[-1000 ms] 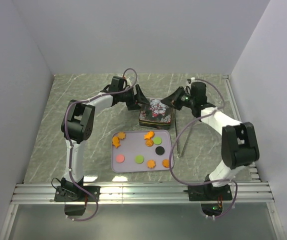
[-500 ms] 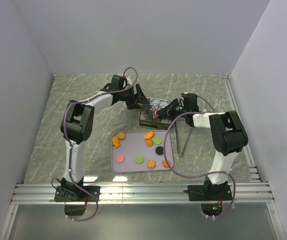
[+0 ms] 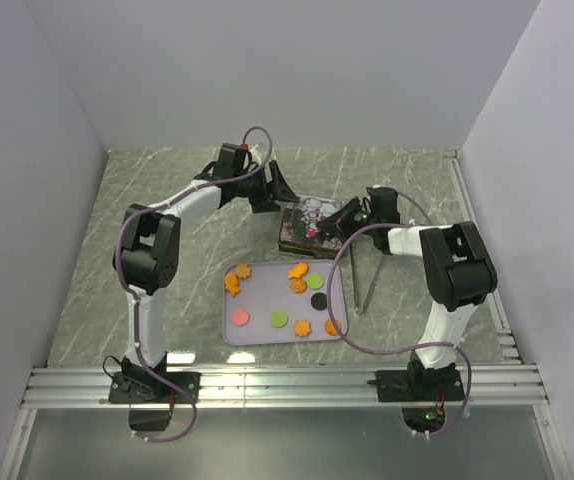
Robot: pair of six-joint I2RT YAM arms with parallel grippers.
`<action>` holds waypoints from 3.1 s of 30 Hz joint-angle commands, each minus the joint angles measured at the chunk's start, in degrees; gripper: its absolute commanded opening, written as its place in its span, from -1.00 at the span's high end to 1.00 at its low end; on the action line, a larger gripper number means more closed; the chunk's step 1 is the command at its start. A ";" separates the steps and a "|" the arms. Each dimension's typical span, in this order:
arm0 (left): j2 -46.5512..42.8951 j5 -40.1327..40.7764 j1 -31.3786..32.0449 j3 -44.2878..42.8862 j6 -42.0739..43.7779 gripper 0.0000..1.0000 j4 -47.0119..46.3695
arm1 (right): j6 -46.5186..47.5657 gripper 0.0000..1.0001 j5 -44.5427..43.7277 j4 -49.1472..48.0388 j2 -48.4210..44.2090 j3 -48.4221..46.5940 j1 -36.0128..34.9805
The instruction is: Pack the cookies
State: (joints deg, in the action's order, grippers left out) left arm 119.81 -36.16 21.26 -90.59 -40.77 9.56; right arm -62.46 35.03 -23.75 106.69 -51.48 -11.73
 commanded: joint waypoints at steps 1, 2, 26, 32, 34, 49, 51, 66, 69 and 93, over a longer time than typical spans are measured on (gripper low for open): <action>-4.67 4.33 0.28 0.23 2.45 -0.62 2.03 | 3.30 0.95 -3.21 6.34 1.24 -0.81 -0.05; -5.02 5.39 0.19 0.32 2.89 -0.63 2.56 | 3.39 0.95 -3.12 6.61 1.24 -1.07 -0.23; -24.00 14.72 -7.10 13.94 2.45 -0.71 3.71 | 12.62 0.79 -6.37 25.94 -8.25 -22.16 -8.93; -31.29 16.38 -8.25 17.28 3.94 -0.76 5.11 | 16.75 0.78 -7.25 32.53 -15.28 -28.05 -11.29; -34.79 17.00 -8.25 19.04 4.56 -0.80 5.55 | 18.07 0.77 -6.90 33.93 -18.87 -28.76 -12.18; -65.47 21.22 -8.34 35.12 10.45 -0.97 14.25 | 28.44 0.17 -19.46 47.99 -47.43 -14.27 -19.30; -68.20 21.31 -8.34 37.57 10.19 -0.98 14.78 | 29.93 0.10 -22.00 49.84 -49.99 -12.16 -19.82; -85.27 30.36 -7.19 47.96 9.92 -0.99 18.39 | 31.34 -0.62 -33.09 64.25 -71.62 -0.99 -21.23; -84.48 31.76 -6.67 47.96 9.75 -0.99 18.82 | 31.60 -0.65 -35.02 66.10 -74.26 0.24 -21.14; -89.33 60.86 -7.10 85.48 26.89 -0.99 -38.00 | 42.85 -0.99 -52.51 50.91 -69.97 6.14 -21.14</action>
State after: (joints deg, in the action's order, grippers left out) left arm 26.52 21.85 14.44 -6.17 -16.56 -12.78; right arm -23.27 -14.22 31.79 34.41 -44.88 -32.49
